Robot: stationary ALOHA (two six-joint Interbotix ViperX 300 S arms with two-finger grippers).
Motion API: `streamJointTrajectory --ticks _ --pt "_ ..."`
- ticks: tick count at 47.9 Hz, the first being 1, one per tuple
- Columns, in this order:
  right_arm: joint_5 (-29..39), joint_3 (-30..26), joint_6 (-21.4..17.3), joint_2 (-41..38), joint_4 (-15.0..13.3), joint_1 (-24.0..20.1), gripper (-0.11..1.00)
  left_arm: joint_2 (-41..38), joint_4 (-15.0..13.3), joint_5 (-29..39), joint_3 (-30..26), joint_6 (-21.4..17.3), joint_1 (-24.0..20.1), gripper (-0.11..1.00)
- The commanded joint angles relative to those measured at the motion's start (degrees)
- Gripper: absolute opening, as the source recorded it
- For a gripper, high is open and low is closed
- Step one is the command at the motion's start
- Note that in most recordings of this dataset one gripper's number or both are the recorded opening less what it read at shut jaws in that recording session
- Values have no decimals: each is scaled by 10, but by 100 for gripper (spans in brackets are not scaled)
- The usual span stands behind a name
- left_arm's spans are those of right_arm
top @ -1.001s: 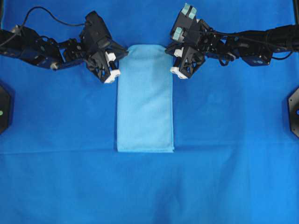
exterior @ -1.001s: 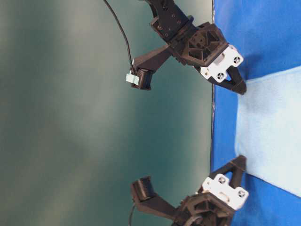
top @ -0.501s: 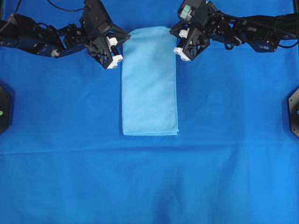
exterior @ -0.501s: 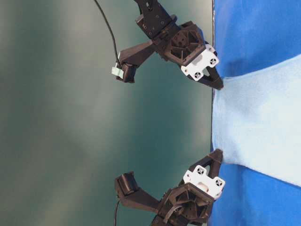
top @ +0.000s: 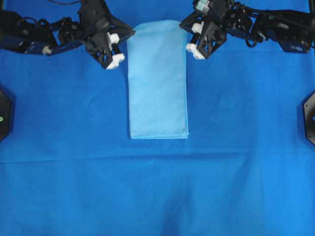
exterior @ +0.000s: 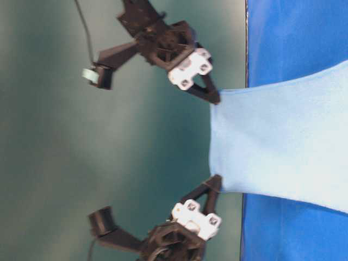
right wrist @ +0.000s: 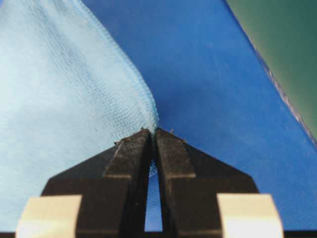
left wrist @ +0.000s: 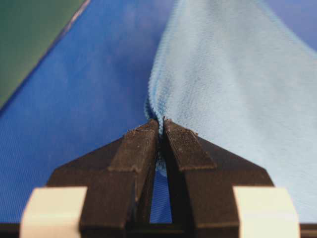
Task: Fold a vertical towel.
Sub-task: 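Lift the top edge and fold it down toward the bottom edge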
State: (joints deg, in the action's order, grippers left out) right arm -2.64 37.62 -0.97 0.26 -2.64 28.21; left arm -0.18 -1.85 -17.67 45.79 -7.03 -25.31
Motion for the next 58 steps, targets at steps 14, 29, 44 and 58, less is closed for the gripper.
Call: streamJointTrajectory --ticks 14,29,44,58 --pt "40 27 -3 91 0 -74 4 99 1 73 9 -26 76 4" --pt "67 65 -4 108 5 -158 4 102 1 82 45 -6 176 4" --pt "26 99 -16 65 25 -207 4 18 1 42 50 24 242 4" --pt "-16 105 -44 18 28 -239 4 -34 1 4 47 55 265 4"
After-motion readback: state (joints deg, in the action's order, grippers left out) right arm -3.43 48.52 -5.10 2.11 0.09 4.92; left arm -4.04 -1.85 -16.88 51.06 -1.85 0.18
